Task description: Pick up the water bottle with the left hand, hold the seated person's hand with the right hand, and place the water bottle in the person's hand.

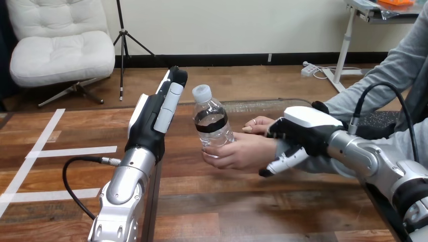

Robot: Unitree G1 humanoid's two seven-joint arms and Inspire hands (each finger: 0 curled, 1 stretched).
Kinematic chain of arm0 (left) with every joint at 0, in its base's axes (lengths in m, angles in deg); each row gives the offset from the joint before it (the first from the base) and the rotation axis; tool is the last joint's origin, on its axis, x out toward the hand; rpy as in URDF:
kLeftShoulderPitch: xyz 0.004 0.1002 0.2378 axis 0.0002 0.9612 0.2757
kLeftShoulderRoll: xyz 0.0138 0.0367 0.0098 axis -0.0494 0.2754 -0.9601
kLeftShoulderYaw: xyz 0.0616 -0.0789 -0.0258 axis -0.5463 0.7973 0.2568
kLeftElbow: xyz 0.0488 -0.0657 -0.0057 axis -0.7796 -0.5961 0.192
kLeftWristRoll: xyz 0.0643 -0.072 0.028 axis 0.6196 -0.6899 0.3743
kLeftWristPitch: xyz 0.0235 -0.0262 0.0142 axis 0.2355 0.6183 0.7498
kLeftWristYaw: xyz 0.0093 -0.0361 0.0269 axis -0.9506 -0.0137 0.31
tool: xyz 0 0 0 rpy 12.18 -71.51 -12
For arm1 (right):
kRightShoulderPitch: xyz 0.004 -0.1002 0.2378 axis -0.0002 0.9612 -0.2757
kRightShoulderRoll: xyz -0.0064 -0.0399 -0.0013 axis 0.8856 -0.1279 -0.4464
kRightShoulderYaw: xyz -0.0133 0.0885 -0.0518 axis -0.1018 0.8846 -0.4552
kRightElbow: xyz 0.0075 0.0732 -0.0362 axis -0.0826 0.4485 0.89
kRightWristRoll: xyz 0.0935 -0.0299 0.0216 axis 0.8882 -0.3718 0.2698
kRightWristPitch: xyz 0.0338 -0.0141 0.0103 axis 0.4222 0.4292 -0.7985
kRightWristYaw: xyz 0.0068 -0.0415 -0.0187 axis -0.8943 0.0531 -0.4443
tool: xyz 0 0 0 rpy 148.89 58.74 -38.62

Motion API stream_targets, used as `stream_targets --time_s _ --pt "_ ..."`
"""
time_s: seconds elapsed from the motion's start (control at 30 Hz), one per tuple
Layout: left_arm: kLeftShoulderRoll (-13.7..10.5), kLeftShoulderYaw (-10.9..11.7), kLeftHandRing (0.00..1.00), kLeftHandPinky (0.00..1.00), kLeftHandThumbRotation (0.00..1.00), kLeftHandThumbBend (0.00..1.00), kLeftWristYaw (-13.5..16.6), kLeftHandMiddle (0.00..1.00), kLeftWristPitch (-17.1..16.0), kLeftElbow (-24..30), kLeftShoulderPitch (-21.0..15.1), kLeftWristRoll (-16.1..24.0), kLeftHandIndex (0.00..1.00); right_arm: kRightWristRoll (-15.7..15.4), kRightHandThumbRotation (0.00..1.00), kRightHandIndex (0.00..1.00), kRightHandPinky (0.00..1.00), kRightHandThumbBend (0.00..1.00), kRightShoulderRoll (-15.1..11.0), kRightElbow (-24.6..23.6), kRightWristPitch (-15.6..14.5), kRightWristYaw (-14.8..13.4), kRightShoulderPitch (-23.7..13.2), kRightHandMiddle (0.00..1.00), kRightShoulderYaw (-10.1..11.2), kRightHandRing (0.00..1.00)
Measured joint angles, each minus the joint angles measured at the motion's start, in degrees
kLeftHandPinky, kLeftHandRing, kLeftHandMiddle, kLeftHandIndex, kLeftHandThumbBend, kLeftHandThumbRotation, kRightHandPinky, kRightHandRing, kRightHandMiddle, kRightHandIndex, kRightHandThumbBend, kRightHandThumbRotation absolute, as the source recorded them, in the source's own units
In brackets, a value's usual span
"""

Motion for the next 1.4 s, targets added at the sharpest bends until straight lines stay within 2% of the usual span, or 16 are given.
stream_targets --time_s 0.5,1.0,1.23,1.4 --pt "-0.03 0.00 1.00 1.00 1.00 1.00 0.15 1.00 0.00 0.02 0.02 0.00 0.98 -0.35 0.95 0.81 0.66 1.00 0.07 -1.24 -0.51 0.03 -1.31 0.80 -0.01 0.80" --pt "-0.29 0.09 1.00 1.00 1.00 0.99 0.11 1.00 -0.02 1.85 0.54 -0.04 0.96 0.18 0.97 0.83 0.68 1.00 -0.15 -2.75 -1.58 1.03 -3.32 0.82 0.08 0.81" --pt "-0.41 0.51 1.00 1.00 1.00 0.98 0.07 1.00 -0.41 5.05 1.76 -0.62 0.97 1.42 0.99 0.83 0.69 1.00 -0.31 -4.98 -1.45 1.22 -3.44 0.82 1.39 0.81" --pt "-0.51 1.33 1.00 1.00 1.00 0.99 -0.50 1.00 -1.02 7.15 2.96 -2.06 0.98 3.58 1.00 0.84 0.69 1.00 -0.49 -6.34 -0.54 1.26 -3.42 0.82 2.81 0.81"
